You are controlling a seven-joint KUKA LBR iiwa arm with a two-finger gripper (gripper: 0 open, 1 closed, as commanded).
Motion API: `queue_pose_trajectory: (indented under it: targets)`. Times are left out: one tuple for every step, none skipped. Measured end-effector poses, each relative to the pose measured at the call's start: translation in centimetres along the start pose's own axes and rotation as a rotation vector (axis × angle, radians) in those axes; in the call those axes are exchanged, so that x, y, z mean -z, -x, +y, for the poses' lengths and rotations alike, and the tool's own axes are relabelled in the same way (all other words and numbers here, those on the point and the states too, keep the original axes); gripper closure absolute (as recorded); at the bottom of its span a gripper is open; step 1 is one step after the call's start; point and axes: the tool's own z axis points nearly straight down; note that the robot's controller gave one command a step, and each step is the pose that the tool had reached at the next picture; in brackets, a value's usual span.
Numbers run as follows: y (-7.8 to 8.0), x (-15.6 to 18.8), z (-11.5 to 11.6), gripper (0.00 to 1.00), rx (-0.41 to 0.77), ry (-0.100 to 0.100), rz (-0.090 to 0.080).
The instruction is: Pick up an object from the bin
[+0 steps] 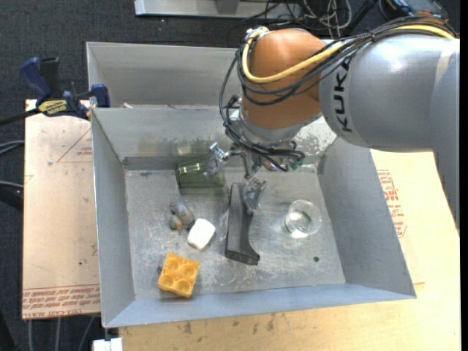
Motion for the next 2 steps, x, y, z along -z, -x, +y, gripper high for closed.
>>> queue_pose_trajectory:
  targets:
    - [-4.1, 0.3, 0.9, 0.0, 0.07, 0.003, -0.002]
    - [-5.1, -3.4, -1.1, 0.0, 0.212, -0.009, -0.005]
